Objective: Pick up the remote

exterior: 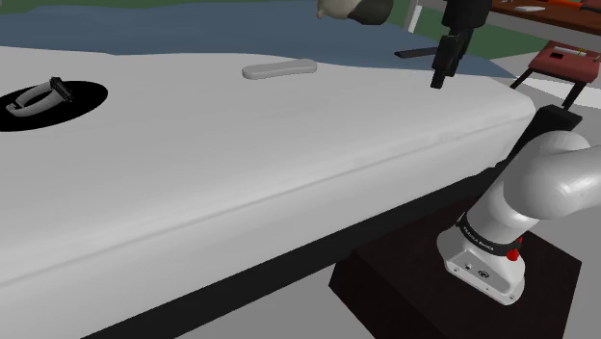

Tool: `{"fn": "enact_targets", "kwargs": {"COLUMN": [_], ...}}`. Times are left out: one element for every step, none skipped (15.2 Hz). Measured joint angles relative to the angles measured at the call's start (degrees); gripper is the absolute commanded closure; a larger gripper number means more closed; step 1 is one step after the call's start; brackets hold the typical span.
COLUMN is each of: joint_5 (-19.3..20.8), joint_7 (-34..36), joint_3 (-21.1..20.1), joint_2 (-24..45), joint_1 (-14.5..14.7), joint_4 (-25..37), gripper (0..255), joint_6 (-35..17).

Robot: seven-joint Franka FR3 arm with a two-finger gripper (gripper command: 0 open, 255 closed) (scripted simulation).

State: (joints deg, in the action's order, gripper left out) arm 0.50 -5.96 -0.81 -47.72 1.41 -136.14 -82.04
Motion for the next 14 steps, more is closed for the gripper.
{"fn": "enact_targets", "kwargs": {"joint_5": [0.0, 0.2, 0.6, 0.8, 1.2, 1.5, 1.6, 1.7, 1.9, 1.9, 2.1, 2.2, 2.0, 2.1], "joint_7": [0.0, -0.8, -2.1, -3.5, -5.2, -6.9, -8.3, -9.9, -11.5, -13.1, -14.7, -16.5, -17.8, -19.5], "joint_3": [0.0, 0.3, 0.6, 0.9, 1.3, 1.8, 1.8, 2.1, 2.4, 2.5, 2.7, 3.0, 2.8, 3.0], "joint_2": [0.0, 1.0, 2.8, 4.4, 6.6, 8.6, 10.6, 12.7, 14.8, 16.7, 18.6, 21.2, 23.1, 25.1], "joint_1": [0.0, 0.2, 0.6, 1.1, 1.6, 2.1, 2.7, 3.3, 3.8, 4.4, 4.9, 5.3, 6.0, 6.4], "joint_4": [0.0, 0.5, 1.6, 1.9, 3.1, 4.2, 5.5, 7.3, 8.6, 9.9, 11.1, 13.0, 14.6, 16.4], "gripper": [0, 0, 0, 0, 0, 0, 0, 0, 0, 0, 0, 0, 0, 0], "joint_6": [0.0, -0.6, -1.4, -2.8, -4.1, -5.2, -6.1, -6.6, -7.6, -8.3, -9.4, -10.3, -10.7, -11.2]}}
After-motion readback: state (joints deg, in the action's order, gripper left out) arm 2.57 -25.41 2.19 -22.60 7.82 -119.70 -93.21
